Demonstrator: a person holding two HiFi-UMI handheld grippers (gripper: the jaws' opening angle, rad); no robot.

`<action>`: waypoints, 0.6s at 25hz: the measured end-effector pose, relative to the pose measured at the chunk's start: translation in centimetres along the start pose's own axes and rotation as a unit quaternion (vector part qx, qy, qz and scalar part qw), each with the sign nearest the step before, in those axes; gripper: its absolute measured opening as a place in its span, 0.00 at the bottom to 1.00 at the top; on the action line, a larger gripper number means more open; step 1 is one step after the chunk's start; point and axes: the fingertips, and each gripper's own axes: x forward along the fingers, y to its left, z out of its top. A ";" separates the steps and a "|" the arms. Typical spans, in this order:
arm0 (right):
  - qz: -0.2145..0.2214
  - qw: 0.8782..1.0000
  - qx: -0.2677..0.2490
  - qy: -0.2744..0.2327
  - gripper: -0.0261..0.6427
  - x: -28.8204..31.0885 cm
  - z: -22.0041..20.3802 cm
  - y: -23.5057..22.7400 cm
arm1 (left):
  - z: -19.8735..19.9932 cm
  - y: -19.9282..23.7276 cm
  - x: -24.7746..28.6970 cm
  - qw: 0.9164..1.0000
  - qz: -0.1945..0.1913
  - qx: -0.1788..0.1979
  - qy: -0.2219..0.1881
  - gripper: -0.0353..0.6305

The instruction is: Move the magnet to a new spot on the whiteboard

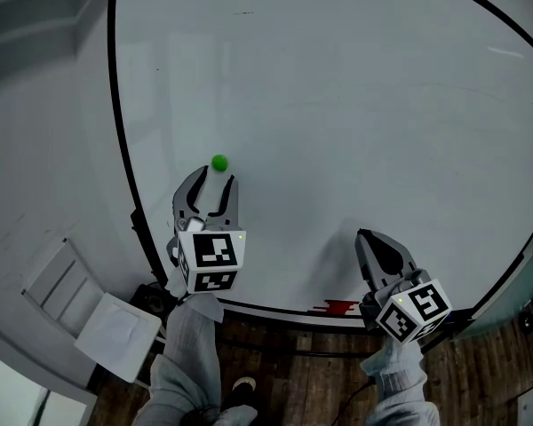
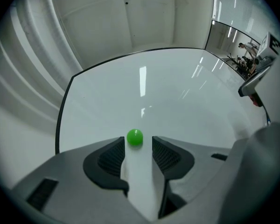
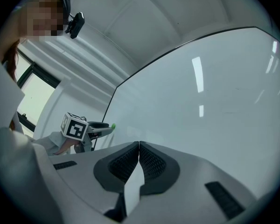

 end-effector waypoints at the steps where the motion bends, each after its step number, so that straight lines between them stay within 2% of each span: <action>1: -0.001 1.000 0.001 0.000 0.08 0.0 -0.1 0.0 | -0.1 -0.1 -0.2 1.000 -0.003 -0.001 0.000 0.32; 8: -0.013 1.000 0.004 0.005 0.08 -2.5 -0.5 -0.4 | 0.3 -3.1 -2.1 0.999 -0.046 -0.029 -0.008 0.32; 12: -0.036 0.999 -0.017 0.017 0.08 -4.7 -0.7 -1.2 | -0.4 -5.5 -2.9 0.997 -0.072 -0.041 0.004 0.32; 15: -0.046 0.999 -0.012 0.023 0.08 -6.2 -1.0 -1.7 | -1.1 -7.1 -3.6 0.995 -0.089 -0.051 0.013 0.32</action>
